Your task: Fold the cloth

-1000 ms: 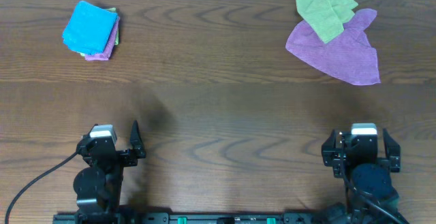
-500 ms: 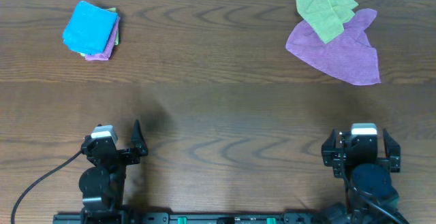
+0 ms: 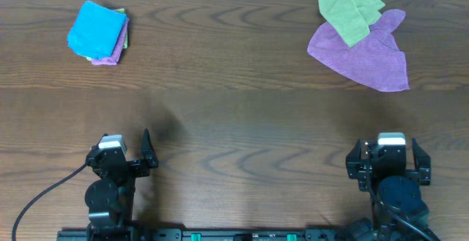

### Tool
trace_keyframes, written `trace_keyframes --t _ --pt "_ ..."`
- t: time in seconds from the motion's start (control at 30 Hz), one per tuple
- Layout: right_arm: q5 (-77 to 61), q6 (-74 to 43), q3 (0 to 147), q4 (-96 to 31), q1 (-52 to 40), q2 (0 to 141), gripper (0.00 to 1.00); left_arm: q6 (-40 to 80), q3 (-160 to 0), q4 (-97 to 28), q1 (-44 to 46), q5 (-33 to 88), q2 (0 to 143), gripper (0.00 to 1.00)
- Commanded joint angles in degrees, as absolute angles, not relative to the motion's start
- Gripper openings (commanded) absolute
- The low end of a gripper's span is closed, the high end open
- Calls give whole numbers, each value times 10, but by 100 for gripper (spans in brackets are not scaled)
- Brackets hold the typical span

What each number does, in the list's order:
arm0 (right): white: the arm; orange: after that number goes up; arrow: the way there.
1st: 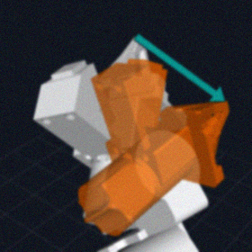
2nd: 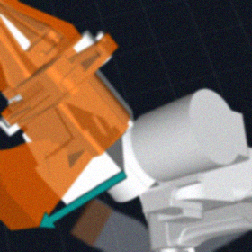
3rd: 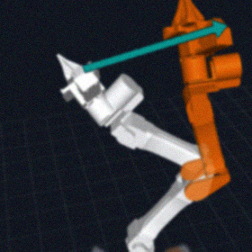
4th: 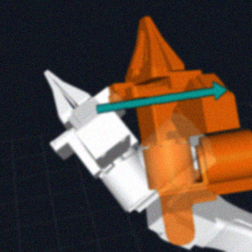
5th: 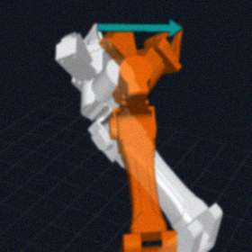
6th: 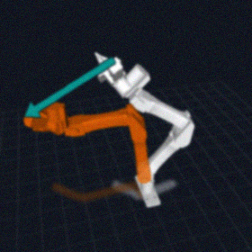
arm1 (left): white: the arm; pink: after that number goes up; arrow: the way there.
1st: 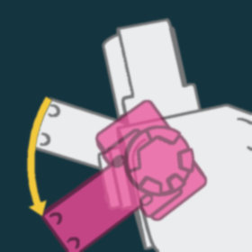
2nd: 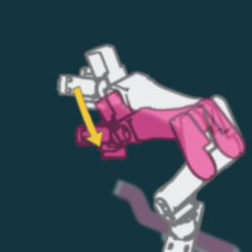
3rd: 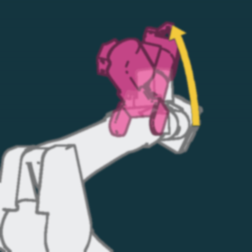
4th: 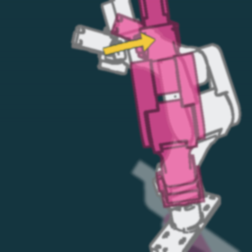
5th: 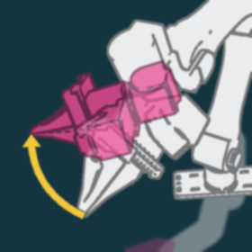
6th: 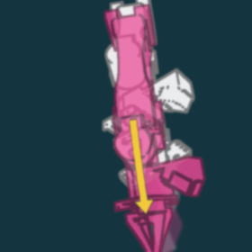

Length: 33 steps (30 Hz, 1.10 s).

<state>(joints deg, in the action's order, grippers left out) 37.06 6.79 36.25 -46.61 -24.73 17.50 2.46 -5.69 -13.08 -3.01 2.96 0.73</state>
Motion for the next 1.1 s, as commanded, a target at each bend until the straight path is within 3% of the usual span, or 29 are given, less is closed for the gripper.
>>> trace_keyframes --t 0.0,0.77,0.87,0.97,1.07 --pt "375 74 364 -466 -252 173 99 11 -40 -134 -34 19 3 95" --pt "379 84 364 -491 -251 173 99 11 -40 -134 -34 19 3 95" --pt "275 85 363 -446 -222 172 99 11 -40 -134 -34 19 3 96" --pt "62 97 361 -388 -130 172 99 11 -40 -134 -34 19 3 95" --pt "-38 102 351 -377 -59 169 99 11 -40 -134 -34 19 3 95"
